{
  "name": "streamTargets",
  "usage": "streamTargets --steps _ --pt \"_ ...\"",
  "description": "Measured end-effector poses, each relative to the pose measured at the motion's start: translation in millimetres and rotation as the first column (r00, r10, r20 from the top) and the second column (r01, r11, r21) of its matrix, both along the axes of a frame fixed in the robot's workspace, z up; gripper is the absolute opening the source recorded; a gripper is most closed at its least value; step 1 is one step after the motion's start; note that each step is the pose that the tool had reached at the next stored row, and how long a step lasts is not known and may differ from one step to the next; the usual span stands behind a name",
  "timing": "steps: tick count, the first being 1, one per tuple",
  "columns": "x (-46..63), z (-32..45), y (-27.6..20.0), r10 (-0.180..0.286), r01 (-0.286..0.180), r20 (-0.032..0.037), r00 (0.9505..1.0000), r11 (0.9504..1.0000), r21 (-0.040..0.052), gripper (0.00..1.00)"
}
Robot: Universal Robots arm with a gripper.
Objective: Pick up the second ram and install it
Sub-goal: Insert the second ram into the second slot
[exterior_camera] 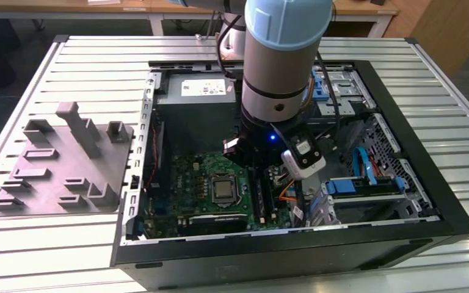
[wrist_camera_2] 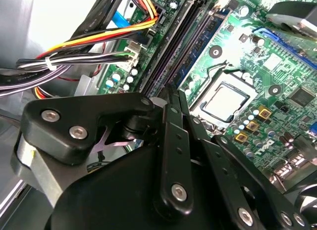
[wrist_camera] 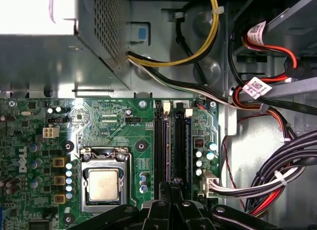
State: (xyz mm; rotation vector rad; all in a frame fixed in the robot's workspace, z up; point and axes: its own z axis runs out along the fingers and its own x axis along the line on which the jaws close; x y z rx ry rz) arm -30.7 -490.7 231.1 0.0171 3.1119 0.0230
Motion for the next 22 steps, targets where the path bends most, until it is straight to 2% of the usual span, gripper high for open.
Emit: streamTargets --steps 22 --pt "0.0 -4.6 0.8 0.002 -0.002 0.0001 1.0000 1.0000 0.0040 0.11"
